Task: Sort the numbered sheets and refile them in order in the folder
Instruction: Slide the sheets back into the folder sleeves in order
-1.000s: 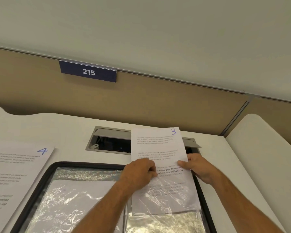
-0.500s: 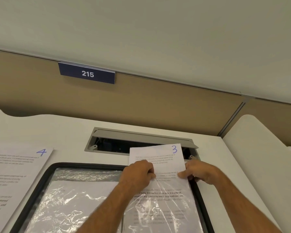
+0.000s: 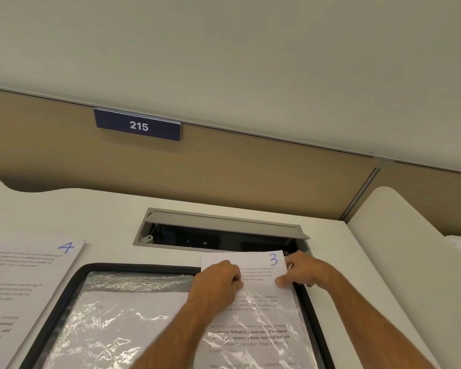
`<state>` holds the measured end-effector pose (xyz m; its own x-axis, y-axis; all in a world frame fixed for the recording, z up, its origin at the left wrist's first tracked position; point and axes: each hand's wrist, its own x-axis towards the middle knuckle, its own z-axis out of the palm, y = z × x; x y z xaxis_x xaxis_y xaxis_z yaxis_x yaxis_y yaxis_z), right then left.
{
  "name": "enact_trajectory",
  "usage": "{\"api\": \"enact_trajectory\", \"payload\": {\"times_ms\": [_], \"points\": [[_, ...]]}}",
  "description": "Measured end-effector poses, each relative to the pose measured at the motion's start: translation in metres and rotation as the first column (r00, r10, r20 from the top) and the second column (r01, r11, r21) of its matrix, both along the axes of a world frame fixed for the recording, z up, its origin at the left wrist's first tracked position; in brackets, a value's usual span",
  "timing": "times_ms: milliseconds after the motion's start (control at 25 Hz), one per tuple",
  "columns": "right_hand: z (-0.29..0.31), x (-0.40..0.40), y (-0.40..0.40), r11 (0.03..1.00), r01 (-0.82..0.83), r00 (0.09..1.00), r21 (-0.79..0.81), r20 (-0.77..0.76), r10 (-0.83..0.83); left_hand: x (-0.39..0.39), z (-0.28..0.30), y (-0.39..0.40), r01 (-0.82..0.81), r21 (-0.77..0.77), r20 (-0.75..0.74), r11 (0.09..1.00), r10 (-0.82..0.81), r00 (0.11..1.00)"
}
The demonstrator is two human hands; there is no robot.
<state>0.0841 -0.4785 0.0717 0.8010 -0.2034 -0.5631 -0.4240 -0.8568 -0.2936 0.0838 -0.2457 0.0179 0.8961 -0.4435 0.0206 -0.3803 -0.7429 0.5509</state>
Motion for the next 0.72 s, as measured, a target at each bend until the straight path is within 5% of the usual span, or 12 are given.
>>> {"api": "enact_trajectory", "payload": {"times_ms": [120, 200, 400, 600, 720], "points": [[-0.006, 0.0, 0.016, 0.955, 0.014, 0.917, -0.296, 0.385, 0.106, -0.006, -0.003, 0.014, -0.014, -0.004, 0.062, 1.0, 0.014, 0.998], [-0.014, -0.003, 0.031, 0.957, -0.099, 0.827, -0.272, 0.512, 0.231, -0.01, -0.007, 0.033, -0.042, 0.077, 0.125, 0.996, 0.032, 0.992], [-0.044, -0.019, 0.074, 0.867, -0.415, 0.835, -0.277, 0.264, 0.483, -0.031, -0.03, 0.088, -0.13, 0.192, 0.21, 0.973, 0.089, 0.974], [-0.07, -0.039, 0.081, 0.865, -0.372, 0.839, -0.337, 0.276, 0.468, -0.057, -0.04, 0.113, -0.11, 0.316, 0.052, 0.942, 0.099, 0.994], [-0.061, -0.047, 0.083, 0.865, -0.35, 0.83, -0.36, 0.309, 0.464, -0.068, -0.052, 0.122, -0.132, 0.308, 0.103, 0.942, 0.105, 0.989]]}}
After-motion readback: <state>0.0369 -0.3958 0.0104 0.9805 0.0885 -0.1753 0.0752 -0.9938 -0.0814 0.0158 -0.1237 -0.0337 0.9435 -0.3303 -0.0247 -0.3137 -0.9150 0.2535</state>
